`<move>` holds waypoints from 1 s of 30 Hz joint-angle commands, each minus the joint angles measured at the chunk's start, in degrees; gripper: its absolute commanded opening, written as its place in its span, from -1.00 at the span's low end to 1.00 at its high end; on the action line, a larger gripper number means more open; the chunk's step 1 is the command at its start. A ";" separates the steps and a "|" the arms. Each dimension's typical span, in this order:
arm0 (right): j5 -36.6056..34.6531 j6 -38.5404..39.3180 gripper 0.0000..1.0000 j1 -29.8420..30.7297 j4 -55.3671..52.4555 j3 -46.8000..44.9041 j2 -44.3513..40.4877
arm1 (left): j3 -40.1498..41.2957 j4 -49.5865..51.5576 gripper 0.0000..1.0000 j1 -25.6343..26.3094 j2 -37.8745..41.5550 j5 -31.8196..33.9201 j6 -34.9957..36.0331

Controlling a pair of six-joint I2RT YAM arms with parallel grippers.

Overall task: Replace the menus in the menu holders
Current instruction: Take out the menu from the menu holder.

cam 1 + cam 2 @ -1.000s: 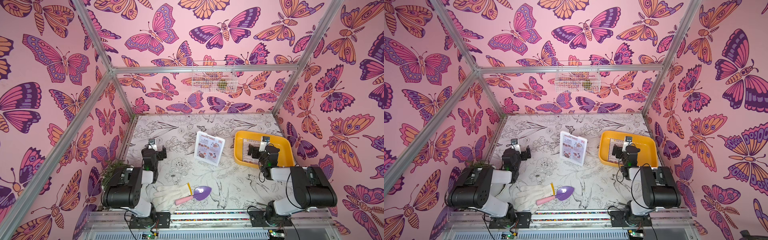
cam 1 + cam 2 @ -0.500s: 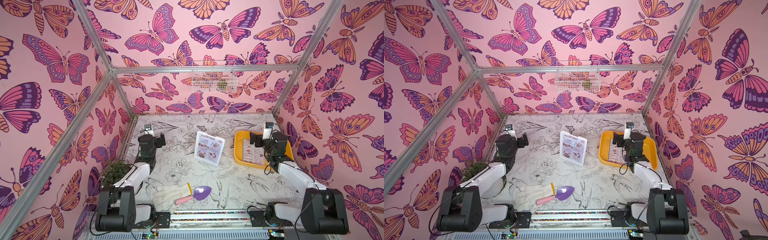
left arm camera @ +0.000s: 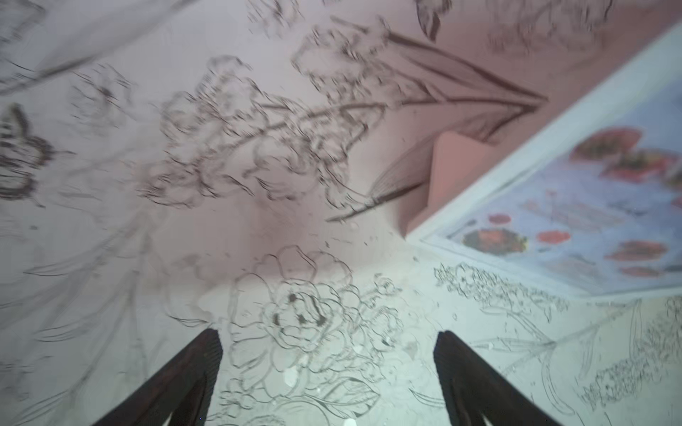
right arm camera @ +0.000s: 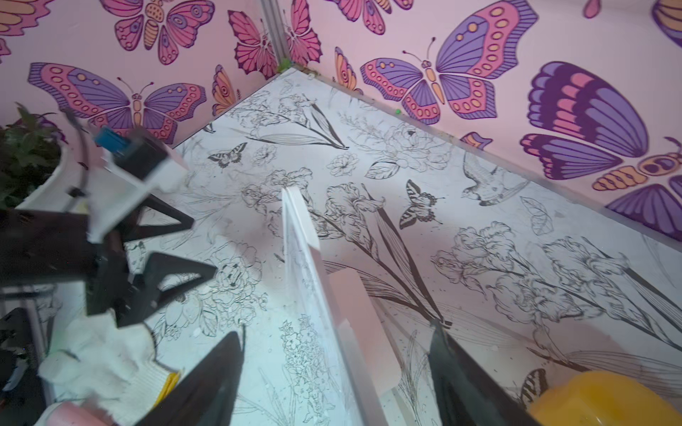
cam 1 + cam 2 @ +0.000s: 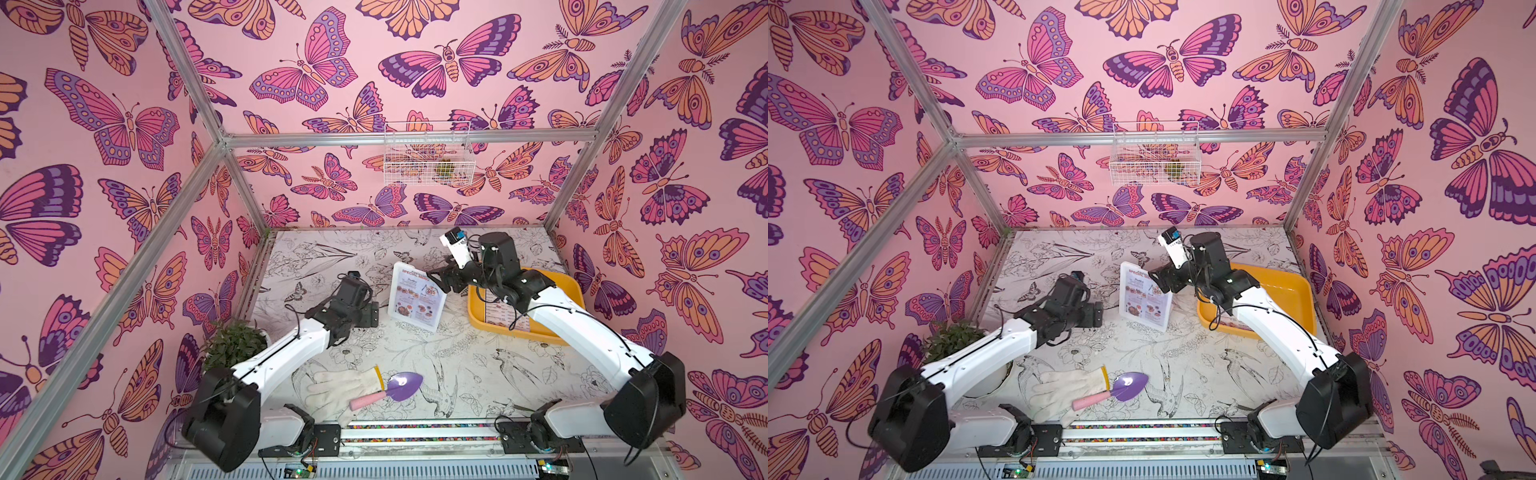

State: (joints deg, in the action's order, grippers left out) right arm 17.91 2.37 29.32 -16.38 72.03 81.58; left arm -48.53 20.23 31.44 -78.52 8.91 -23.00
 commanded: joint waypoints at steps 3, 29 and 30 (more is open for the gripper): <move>3.36 1.13 0.21 0.30 -11.67 9.68 7.07 | -4.79 -0.70 0.82 2.03 -7.29 0.04 -2.79; 5.87 2.02 -0.60 0.83 -19.53 18.15 16.40 | -4.46 -2.87 0.81 1.63 -8.79 2.66 -1.34; 6.12 2.02 -0.59 0.83 -19.23 18.06 16.58 | -4.54 -2.85 0.81 1.61 -8.91 2.33 -1.30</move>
State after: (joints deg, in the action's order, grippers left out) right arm 22.65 3.49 29.45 -34.06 88.58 97.14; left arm -52.47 17.58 33.39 -87.18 10.55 -24.93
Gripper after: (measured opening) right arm 0.200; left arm 0.907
